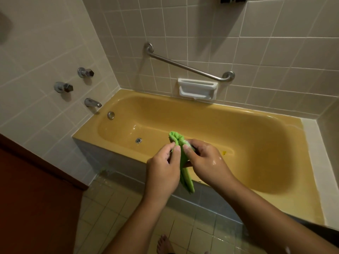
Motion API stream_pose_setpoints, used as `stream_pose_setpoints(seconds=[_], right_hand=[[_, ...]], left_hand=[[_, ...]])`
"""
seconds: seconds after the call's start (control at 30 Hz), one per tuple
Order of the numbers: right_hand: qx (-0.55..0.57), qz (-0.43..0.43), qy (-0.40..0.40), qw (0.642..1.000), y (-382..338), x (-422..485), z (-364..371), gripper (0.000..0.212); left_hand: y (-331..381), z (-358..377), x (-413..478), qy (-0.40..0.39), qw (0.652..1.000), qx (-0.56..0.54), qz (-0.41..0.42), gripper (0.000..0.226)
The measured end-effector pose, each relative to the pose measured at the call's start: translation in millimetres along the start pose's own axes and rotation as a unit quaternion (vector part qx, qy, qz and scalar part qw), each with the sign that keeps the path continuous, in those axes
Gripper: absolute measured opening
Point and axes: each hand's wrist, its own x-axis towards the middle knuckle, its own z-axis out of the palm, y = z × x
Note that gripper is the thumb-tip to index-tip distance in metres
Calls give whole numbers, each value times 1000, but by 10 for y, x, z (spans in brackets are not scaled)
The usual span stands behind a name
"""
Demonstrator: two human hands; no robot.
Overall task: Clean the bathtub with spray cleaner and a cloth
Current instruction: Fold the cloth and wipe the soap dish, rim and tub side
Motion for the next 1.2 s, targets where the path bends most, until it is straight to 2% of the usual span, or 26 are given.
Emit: stream_pose_setpoints(seconds=[0.07,0.13,0.2,0.3,0.37,0.43,0.47,0.5,0.57,0.6,0.63,0.7,0.8,0.9,0.93,1.0,1.07,1.1,1.2], right_hand=[[14,-3,-42,999,-17,-33,-25,27],[6,-28,-74,997,-48,-75,-48,33],[2,-41,-72,997,-59,-84,-57,42],[-5,-31,-39,999,-103,-32,-86,31],[35,-3,-34,999,-161,19,-149,22],[134,29,-49,989,-248,86,-224,19],[191,46,-62,979,-314,114,-251,20],[245,59,-69,965,-373,144,-262,24],[334,88,-66,936,-475,197,-255,32],[365,107,-56,923,-508,213,-232,34],[380,127,-43,915,-523,217,-198,35],[341,172,-28,924,-480,172,-101,37],[197,217,-50,955,-277,1,177,41],[144,224,-83,960,-111,-71,531,31],[127,212,-89,965,-85,-38,640,24],[98,178,-103,974,-75,87,843,20],[71,141,-133,978,-105,249,1064,30],[53,126,-157,978,-135,332,1184,36],[-45,69,-233,969,-188,635,1672,52]], left_hand=[[10,-34,-3,-48,994,-90,-47,28],[58,-50,-35,-100,956,-244,-127,30],[102,-96,-52,-132,930,-311,-147,43],[80,-209,-42,-141,927,-322,-130,51],[40,-295,21,-68,949,-291,-101,38],[-51,-387,96,27,972,-225,-61,23],[-97,-426,115,26,974,-218,-50,20],[-128,-448,116,-15,973,-226,-50,31],[-132,-440,81,-129,947,-283,-77,56],[-108,-416,53,-155,933,-316,-81,60],[-91,-385,30,-150,926,-336,-79,59],[-83,-327,1,-86,934,-335,-88,53],[-223,-281,-8,25,957,-264,-116,36],[-463,-344,24,64,968,-193,-147,22],[-563,-410,52,45,967,-190,-162,22],[-807,-627,119,-52,958,-200,-201,37],[-998,-929,176,-155,951,-161,-211,60],[-1093,-1077,222,-179,954,-120,-207,70],[-1372,-1470,409,-144,970,56,-187,81]])
